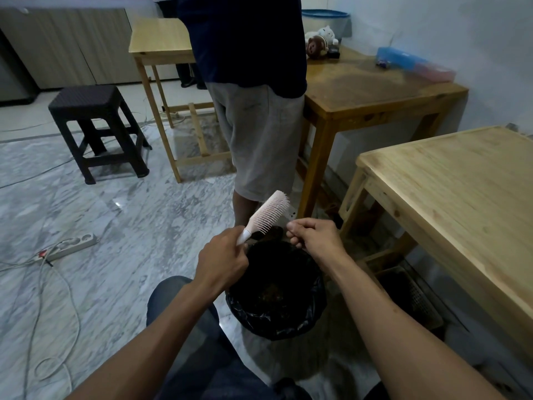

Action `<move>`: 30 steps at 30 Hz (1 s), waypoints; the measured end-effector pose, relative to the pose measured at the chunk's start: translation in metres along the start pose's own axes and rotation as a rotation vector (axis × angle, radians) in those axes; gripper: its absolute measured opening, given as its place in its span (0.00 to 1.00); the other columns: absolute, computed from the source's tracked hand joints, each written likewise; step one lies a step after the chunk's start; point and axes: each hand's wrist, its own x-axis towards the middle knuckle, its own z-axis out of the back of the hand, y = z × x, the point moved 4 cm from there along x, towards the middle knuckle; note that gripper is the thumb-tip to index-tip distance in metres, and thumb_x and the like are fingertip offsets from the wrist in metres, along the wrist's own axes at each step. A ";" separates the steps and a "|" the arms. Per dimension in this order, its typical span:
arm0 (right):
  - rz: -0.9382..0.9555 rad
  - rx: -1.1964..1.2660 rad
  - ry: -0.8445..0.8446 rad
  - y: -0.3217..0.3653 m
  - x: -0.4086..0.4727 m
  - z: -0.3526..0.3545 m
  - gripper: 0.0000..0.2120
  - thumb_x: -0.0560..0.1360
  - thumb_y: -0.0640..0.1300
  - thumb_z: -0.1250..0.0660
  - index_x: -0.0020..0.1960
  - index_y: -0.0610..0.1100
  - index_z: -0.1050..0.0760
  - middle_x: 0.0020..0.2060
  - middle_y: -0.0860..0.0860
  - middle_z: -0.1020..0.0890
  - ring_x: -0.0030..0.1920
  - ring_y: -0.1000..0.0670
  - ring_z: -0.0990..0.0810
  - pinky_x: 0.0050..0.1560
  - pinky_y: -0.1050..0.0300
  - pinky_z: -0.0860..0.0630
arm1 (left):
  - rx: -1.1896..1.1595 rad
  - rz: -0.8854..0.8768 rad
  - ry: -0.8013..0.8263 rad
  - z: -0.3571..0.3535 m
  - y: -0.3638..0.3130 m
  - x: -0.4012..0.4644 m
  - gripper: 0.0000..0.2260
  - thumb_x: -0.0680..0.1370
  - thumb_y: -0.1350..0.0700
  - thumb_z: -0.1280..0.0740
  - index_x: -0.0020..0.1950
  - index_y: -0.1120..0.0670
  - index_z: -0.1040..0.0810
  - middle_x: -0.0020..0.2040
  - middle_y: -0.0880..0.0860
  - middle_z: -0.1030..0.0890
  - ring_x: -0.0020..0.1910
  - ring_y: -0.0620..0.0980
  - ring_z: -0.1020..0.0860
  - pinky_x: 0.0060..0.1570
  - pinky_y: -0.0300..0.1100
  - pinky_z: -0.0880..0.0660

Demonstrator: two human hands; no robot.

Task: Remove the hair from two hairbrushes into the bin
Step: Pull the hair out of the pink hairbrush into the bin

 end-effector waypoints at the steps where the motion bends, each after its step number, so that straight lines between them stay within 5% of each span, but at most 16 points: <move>1: -0.012 -0.006 -0.022 0.001 -0.001 0.003 0.06 0.80 0.41 0.28 0.45 0.46 0.13 0.38 0.48 0.12 0.38 0.52 0.17 0.42 0.60 0.21 | 0.010 0.019 -0.009 0.000 0.001 0.001 0.07 0.76 0.58 0.35 0.52 0.50 0.22 0.37 0.48 0.22 0.33 0.51 0.26 0.30 0.46 0.33; 8: -0.087 -0.167 -0.041 0.003 -0.006 0.005 0.10 0.82 0.48 0.32 0.48 0.44 0.14 0.41 0.48 0.12 0.40 0.53 0.17 0.45 0.58 0.20 | -0.013 0.033 0.014 -0.004 -0.002 0.000 0.07 0.77 0.58 0.36 0.53 0.50 0.22 0.38 0.48 0.22 0.34 0.50 0.25 0.30 0.47 0.32; 12: -0.155 0.024 0.085 -0.002 0.000 -0.007 0.16 0.81 0.58 0.32 0.58 0.46 0.18 0.49 0.50 0.13 0.48 0.51 0.13 0.48 0.57 0.17 | -0.054 -0.025 0.045 -0.007 -0.005 -0.003 0.09 0.76 0.57 0.35 0.55 0.48 0.22 0.39 0.47 0.20 0.35 0.50 0.24 0.33 0.50 0.27; 15: -0.125 0.234 0.165 -0.003 0.001 -0.012 0.10 0.79 0.49 0.28 0.49 0.41 0.18 0.40 0.48 0.15 0.38 0.55 0.16 0.40 0.63 0.18 | -0.042 -0.119 0.070 -0.008 -0.008 -0.007 0.11 0.76 0.55 0.37 0.58 0.47 0.23 0.43 0.45 0.20 0.39 0.49 0.24 0.36 0.50 0.26; 18: -0.036 0.087 0.111 -0.005 0.000 -0.006 0.09 0.79 0.43 0.27 0.43 0.38 0.16 0.33 0.49 0.16 0.31 0.56 0.22 0.34 0.68 0.23 | -0.021 -0.165 0.070 -0.007 -0.001 -0.011 0.09 0.76 0.54 0.38 0.55 0.47 0.24 0.40 0.45 0.23 0.37 0.49 0.26 0.34 0.49 0.28; 30: 0.071 -0.221 0.030 -0.004 -0.017 0.013 0.07 0.81 0.45 0.30 0.48 0.47 0.13 0.37 0.51 0.14 0.36 0.57 0.21 0.42 0.62 0.23 | 0.266 -0.027 0.025 -0.004 0.014 -0.007 0.13 0.79 0.57 0.37 0.63 0.52 0.25 0.48 0.51 0.21 0.35 0.56 0.24 0.29 0.42 0.37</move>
